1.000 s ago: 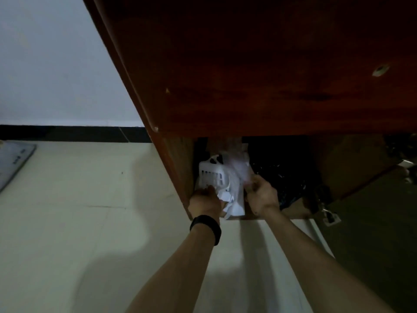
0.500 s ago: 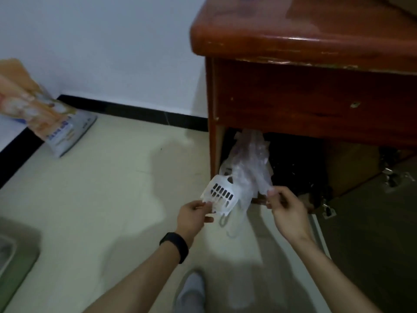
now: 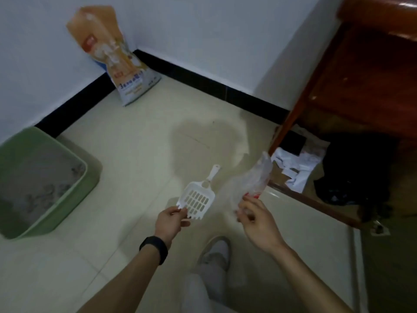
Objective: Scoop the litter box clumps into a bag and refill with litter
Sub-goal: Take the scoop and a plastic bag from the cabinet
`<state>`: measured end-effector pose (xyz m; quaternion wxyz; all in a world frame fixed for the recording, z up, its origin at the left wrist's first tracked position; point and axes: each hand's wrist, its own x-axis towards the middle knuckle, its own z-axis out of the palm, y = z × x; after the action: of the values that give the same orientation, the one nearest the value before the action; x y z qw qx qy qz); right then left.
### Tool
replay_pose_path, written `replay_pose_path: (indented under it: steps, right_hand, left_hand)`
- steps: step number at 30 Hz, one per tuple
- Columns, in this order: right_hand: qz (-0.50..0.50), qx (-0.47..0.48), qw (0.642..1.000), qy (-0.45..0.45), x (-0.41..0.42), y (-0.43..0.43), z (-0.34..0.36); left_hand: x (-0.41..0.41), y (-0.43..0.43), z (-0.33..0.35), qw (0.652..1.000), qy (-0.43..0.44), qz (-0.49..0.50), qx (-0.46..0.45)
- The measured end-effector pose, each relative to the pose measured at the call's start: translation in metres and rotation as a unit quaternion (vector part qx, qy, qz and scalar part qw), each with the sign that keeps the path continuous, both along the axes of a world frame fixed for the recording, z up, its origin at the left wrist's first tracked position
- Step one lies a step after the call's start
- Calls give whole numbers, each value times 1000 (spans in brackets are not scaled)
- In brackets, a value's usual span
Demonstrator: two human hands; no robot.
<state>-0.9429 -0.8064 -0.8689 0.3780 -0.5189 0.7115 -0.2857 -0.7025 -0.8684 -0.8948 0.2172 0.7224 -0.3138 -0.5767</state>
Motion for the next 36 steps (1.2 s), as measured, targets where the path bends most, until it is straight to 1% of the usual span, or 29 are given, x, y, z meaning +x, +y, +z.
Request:
replay_pose_path:
  steps: [2,8,11,14,17,19,21,24,27,29,31,32,33,34,35,36]
  right_hand:
    - [37,15,999,10,16,-12,-8]
    - [136,-15,990,38,54,-55,-37]
    - [149,-12,986,71,63,-74,-56]
    - [133,32,985,101,67,-84,-81]
    - [164,95,973,132,69,-87,-103]
    - [173,133,968,125,69,-84,-107]
    - [159,153,970,105,64,-78,-100]
    - [145,142,973,109,46,-63,-71]
    - [109,94,983,115,17,-43,-22]
    - [62,56,989,121,-5,-25,19]
    - [11,12,991,134,-30,-1,62]
    - [-16,-16,989,144,-43,12,84]
    - [-45,-45,985,159,-56,27,105]
    - [-76,-73,979,177,-69,41,128]
    - [-99,-97,971,196,-80,54,147]
    - [-124,-111,962,218,-93,70,167]
  left_hand:
    - [12,6,-10,999,3,52,6]
    - [41,3,-41,979,44,200,16]
    - [47,-3,-56,971,48,232,14]
    - [50,-8,-74,967,52,247,18]
    - [52,-10,-93,967,48,248,28]
    - [52,-9,-101,971,41,230,45]
    - [53,-8,-101,976,32,203,66]
    - [53,-9,-85,986,-7,144,89]
    - [39,-11,-52,990,-61,85,95]
    - [21,-17,-30,991,-111,41,69]
    - [-12,-25,-2,989,-139,-39,24]
    - [-35,-27,19,984,-149,-92,-9]
    - [-60,-28,43,973,-165,-146,-65]
    - [-86,-28,69,953,-185,-194,-144]
    - [-109,-28,96,922,-206,-230,-236]
    - [-131,-26,123,879,-220,-260,-333]
